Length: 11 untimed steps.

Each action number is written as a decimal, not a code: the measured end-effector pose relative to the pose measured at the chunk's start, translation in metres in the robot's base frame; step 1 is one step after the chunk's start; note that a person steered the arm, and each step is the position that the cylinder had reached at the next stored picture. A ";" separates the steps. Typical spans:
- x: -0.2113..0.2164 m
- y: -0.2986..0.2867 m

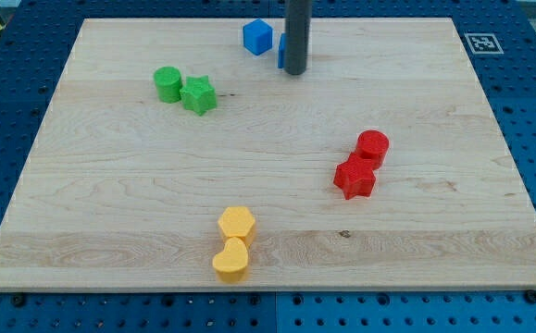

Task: Nudge the blue triangle a bit left

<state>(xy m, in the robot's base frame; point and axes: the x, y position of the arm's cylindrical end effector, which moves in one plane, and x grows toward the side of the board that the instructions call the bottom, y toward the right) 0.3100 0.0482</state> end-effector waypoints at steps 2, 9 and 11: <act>0.000 0.039; -0.039 0.011; -0.048 0.021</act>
